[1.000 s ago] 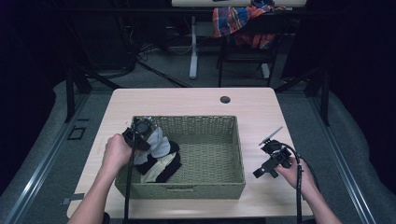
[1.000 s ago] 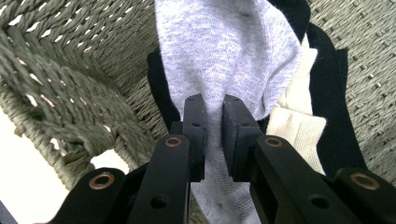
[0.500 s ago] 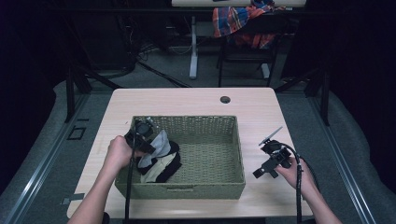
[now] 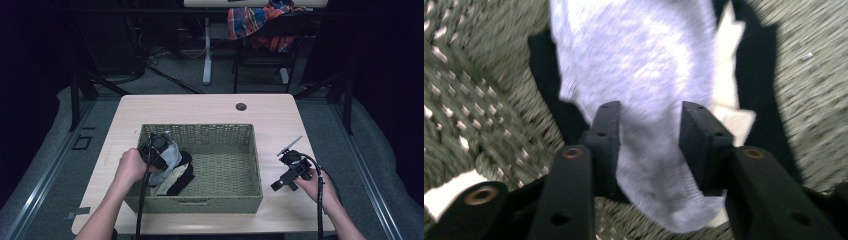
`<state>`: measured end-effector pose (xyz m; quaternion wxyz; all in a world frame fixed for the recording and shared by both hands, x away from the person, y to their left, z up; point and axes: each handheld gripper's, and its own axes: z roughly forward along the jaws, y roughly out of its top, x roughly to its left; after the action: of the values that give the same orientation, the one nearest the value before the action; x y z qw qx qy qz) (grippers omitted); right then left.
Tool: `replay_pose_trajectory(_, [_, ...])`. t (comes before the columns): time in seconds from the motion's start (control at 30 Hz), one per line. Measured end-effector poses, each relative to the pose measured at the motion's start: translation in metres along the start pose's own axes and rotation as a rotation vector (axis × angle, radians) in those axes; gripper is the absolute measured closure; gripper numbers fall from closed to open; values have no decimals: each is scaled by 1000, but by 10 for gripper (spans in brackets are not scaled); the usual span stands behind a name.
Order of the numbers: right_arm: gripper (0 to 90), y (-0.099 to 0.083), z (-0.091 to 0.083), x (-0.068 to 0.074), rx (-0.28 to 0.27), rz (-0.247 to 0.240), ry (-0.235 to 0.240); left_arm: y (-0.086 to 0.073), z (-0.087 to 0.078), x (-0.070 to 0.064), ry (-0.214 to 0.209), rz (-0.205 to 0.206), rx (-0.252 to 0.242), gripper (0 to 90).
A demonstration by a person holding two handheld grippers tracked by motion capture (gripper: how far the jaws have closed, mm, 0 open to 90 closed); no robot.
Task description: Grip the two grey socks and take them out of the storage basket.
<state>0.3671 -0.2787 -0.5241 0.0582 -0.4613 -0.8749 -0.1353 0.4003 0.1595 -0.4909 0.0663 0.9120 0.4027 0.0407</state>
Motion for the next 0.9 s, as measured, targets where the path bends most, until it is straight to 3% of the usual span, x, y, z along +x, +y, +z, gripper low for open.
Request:
replay_pose_trajectory(0.1, [73, 0, 0, 0, 2, -1, 0, -2, 7, 2, 2, -13, 60, 612])
replay_pose_trajectory(0.23, [73, 0, 0, 0, -3, 1, 3, -5, 7, 3, 2, -4, 60, 777])
replay_pose_trajectory(0.3, [74, 0, 0, 1, -11, 6, 6, -6, 3, 4, 0, 1, 54, 802])
replay_pose_trajectory(0.63, [73, 0, -1, 0, -3, -1, -2, -16, -32, 14, -16, -25, -91, 820])
replay_pose_trajectory(0.9, [73, 0, 0, -1, -2, -2, -5, -16, -48, 16, -15, -39, -178, 838])
